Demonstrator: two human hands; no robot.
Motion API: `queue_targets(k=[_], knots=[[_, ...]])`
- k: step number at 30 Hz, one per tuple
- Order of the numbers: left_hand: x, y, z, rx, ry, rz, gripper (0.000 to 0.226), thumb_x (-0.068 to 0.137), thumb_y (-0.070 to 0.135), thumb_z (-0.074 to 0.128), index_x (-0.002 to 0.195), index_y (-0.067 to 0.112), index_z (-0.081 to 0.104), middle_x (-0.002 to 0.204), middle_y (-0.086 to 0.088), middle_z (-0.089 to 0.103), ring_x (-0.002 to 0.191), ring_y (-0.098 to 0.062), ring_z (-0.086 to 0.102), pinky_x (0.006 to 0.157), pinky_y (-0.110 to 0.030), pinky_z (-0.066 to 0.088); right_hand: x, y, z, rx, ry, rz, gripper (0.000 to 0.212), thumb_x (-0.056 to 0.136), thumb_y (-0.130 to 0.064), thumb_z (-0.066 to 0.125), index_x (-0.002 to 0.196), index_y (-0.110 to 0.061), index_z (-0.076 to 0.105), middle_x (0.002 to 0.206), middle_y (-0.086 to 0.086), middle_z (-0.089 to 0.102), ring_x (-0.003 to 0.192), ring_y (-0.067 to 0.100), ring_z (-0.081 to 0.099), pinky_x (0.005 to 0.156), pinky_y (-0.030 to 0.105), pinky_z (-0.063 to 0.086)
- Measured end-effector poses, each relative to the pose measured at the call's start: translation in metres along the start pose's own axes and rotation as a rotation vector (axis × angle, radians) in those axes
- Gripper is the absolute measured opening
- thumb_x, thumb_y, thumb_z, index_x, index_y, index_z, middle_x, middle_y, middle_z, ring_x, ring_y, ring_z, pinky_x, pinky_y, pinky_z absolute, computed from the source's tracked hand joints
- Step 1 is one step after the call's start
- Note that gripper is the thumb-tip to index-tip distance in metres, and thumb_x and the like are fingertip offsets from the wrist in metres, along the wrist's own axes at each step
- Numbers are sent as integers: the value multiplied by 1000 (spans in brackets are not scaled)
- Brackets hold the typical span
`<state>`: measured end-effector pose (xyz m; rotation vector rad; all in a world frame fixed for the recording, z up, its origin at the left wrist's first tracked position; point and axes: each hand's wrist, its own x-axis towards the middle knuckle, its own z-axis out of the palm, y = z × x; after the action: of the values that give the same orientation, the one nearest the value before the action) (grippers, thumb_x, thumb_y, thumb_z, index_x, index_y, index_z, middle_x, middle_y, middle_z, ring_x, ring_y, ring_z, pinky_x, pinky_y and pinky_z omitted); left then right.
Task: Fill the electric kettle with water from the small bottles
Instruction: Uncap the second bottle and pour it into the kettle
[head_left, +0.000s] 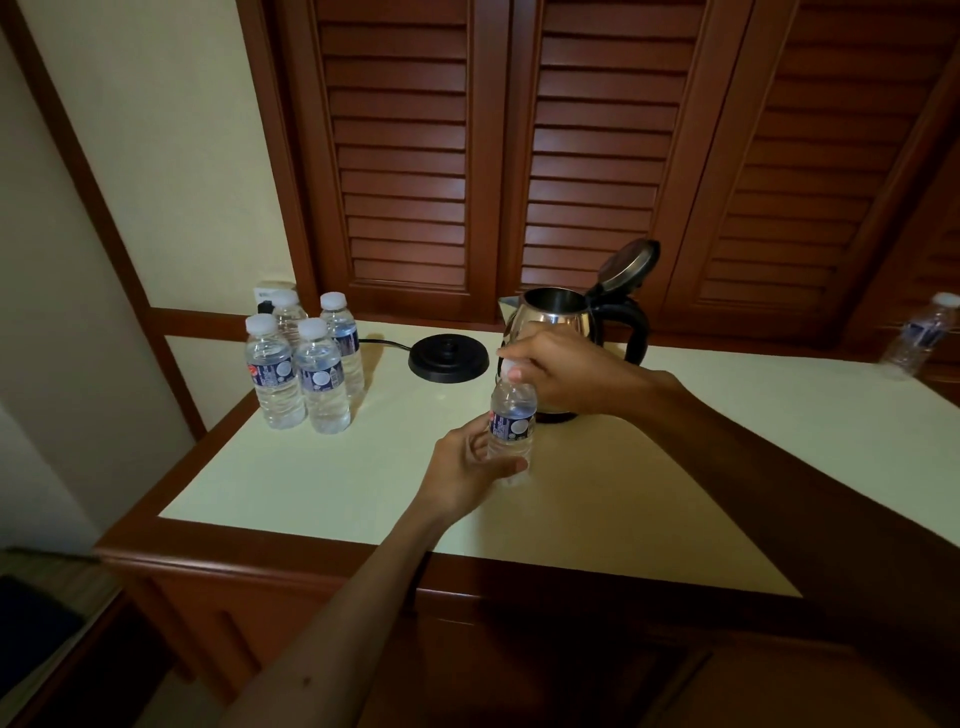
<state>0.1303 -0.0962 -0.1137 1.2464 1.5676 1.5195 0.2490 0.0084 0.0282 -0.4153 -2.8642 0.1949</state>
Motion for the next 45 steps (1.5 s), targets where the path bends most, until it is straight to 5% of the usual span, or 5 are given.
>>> queue_targets(k=[3, 9, 16, 27, 45], knots=[[-1, 0, 1, 8, 10, -1, 45, 76, 8, 81, 115, 24, 68, 101, 2, 77, 96, -18, 73, 91, -38, 57, -6, 1, 4, 95, 44, 3, 33, 95, -10, 48, 126, -9, 59, 121, 4, 57, 110, 11, 48, 90, 23, 34], [-6, 1, 1, 25, 28, 17, 49, 78, 13, 82, 122, 23, 64, 105, 5, 76, 98, -12, 71, 89, -29, 55, -20, -1, 6, 713, 467, 143, 34, 93, -10, 56, 127, -8, 57, 122, 1, 61, 115, 10, 56, 94, 20, 48], [-6, 5, 1, 106, 81, 35, 50, 78, 17, 82, 124, 20, 63, 101, 9, 75, 91, -2, 70, 82, -16, 53, -62, 49, 83, 403, 205, 370, 19, 92, -17, 57, 105, -5, 66, 103, 14, 67, 87, 20, 61, 68, 21, 47], [-8, 10, 6, 164, 147, 21, 48, 76, 16, 84, 118, 26, 63, 96, 19, 73, 86, 4, 69, 72, -10, 52, -102, 89, 100, 235, 65, 464, 54, 93, -45, 52, 140, -20, 43, 144, 1, 45, 131, 19, 40, 107, 34, 30], [75, 85, -32, 880, 330, 55, 45, 72, 43, 81, 112, 29, 66, 94, 2, 74, 78, -18, 65, 67, -34, 57, -111, 109, 114, 176, 201, 516, 46, 93, -43, 52, 130, -15, 55, 138, 1, 53, 124, 14, 49, 102, 23, 31]])
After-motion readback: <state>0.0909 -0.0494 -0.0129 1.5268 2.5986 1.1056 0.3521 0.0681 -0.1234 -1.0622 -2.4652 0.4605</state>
